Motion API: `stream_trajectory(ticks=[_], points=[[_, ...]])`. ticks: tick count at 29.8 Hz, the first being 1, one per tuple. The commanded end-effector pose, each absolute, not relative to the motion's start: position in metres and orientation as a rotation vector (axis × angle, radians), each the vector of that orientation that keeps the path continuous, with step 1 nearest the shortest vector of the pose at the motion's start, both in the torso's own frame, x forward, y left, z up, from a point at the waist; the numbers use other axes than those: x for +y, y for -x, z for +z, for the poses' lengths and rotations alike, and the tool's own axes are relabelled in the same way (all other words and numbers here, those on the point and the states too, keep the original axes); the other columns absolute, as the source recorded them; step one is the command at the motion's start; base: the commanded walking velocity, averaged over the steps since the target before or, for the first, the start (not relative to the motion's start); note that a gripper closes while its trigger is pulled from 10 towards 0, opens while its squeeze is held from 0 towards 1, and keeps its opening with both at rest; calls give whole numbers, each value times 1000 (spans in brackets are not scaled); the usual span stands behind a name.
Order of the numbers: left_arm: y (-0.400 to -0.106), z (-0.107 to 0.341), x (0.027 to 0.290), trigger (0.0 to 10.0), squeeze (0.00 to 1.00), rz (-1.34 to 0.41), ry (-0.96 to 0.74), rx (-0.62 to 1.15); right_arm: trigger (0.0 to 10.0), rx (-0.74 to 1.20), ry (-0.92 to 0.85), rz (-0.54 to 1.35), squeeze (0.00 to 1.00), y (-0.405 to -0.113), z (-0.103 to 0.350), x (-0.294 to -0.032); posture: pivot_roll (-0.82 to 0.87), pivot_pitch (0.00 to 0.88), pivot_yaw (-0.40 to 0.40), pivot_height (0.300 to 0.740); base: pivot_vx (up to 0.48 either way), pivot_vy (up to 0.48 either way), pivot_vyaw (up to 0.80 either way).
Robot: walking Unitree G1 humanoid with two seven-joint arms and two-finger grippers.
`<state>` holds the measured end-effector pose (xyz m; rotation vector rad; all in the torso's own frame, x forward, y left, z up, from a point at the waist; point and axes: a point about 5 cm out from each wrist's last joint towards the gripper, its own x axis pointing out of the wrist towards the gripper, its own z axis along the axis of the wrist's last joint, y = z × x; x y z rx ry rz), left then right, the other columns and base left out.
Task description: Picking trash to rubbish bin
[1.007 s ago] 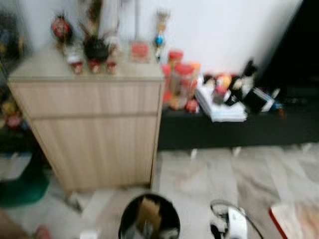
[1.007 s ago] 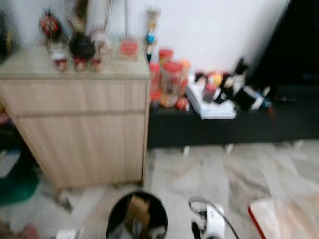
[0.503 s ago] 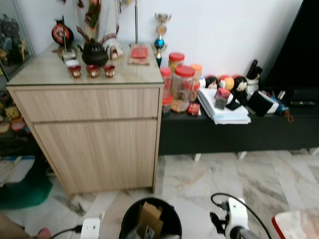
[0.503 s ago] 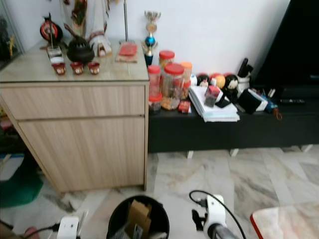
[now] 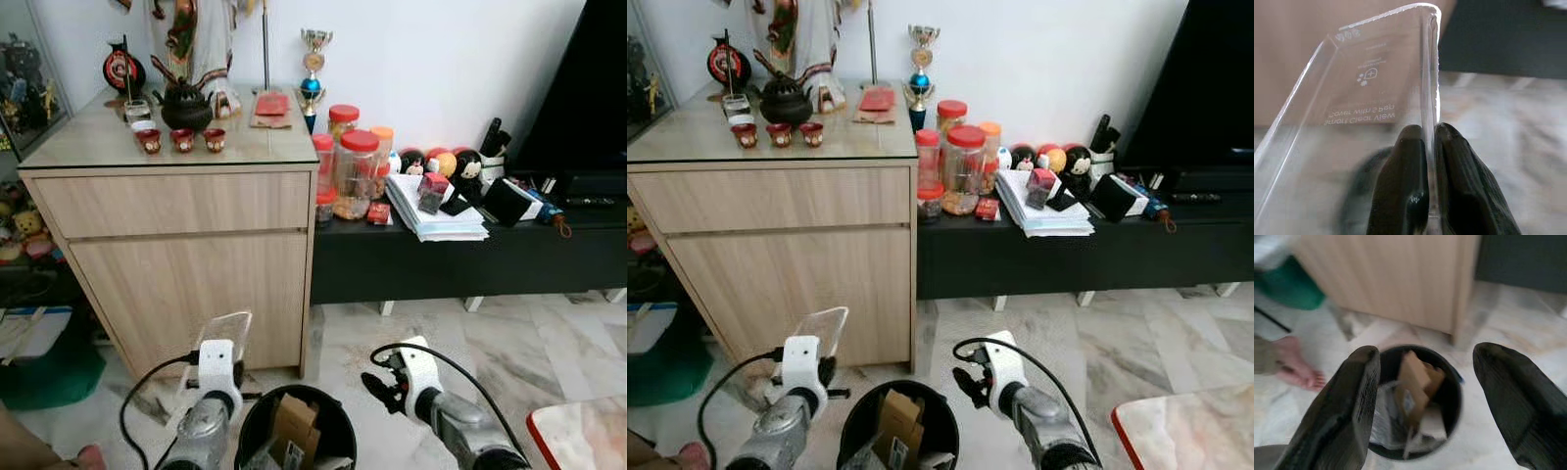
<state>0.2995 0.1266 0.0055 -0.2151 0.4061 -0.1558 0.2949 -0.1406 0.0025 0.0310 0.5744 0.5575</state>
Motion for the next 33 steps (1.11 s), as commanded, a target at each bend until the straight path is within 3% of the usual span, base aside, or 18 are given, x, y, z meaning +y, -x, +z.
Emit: stream_trajectory(ticks=[1, 10, 18, 28, 29, 30, 33], points=[[-304, 11, 113, 10000, 0, -245, 272, 400, 10000, 526, -22, 595, 0, -304, 14, -135, -22, 10, -82, 740, 0, 0, 0], [-294, 4, 82, 10000, 0, -383, 379, 474, 10000, 467, 22, 626, 0, -313, 27, -130, -36, 25, -90, 740, 0, 0, 0], [-284, -9, 89, 10000, 0, -336, 545, 550, 10000, 455, 40, 607, 0, -316, 31, -131, -39, 31, -96, 740, 0, 0, 0], [-279, -15, 91, 10000, 0, -350, 434, 604, 10000, 445, 58, 612, 0, -317, 33, -130, -39, 33, -96, 740, 0, 0, 0], [-279, -15, 91, 10000, 235, -350, 441, 603, 10000, 447, 60, 612, 0, -316, 32, -130, -41, 29, -96, 740, 0, 0, 0], [-279, -15, 90, 10000, 306, -352, 442, 603, 10000, 447, 62, 614, 0, -316, 32, -130, -41, 30, -96, 740, 0, 0, 0], [-279, -14, 90, 10000, 298, -358, 449, 603, 10000, 447, 63, 619, 0, -316, 32, -128, -42, 32, -96, 740, 0, 0, 0]])
